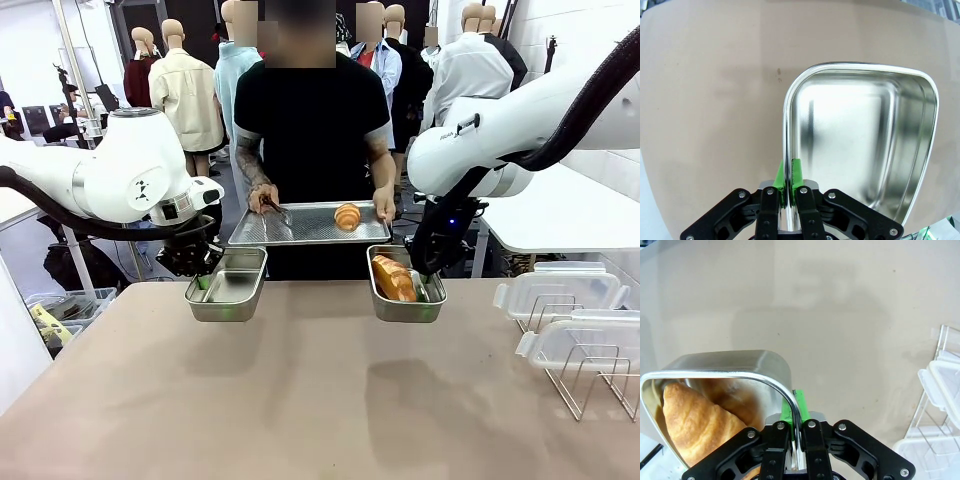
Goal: Place the bread in airtight containers.
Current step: Once an object is inside an Airtight Container , place the container in the center of the table.
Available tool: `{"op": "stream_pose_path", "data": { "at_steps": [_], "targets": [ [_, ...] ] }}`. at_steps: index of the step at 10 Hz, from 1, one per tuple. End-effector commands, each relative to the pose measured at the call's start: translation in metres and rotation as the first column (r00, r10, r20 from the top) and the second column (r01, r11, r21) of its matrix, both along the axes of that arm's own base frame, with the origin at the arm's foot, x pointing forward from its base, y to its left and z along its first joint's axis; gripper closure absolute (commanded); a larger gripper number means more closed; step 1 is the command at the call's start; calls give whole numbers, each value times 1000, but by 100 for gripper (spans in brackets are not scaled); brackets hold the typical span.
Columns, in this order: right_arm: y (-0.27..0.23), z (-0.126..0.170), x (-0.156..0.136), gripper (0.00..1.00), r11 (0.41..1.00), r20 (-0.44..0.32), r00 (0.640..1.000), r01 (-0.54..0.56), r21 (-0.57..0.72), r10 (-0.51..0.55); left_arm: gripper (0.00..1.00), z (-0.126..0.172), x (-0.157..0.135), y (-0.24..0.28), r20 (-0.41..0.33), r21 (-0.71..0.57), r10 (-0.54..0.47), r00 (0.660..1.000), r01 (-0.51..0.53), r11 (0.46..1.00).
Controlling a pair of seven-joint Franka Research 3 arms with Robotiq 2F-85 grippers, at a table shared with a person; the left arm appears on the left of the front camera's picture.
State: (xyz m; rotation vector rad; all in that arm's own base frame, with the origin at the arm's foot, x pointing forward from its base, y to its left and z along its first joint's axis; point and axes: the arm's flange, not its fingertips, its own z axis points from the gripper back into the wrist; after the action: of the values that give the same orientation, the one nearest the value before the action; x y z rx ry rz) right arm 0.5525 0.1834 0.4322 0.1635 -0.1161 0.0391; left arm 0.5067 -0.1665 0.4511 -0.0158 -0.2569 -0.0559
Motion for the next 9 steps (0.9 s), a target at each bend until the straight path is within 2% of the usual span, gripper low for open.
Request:
{"op": "stream_pose_path", "data": {
  "at_steps": [1,9],
  "targets": [
    [1,4,-1,100,1000,7,1000,-1,2,1,100,4,0,1,7,0,-5,1000,5,1000],
    [1,4,-1,100,1000,7,1000,-1,2,1,100,4,0,1,7,0,-5,1000,5,1000]
  ]
}}
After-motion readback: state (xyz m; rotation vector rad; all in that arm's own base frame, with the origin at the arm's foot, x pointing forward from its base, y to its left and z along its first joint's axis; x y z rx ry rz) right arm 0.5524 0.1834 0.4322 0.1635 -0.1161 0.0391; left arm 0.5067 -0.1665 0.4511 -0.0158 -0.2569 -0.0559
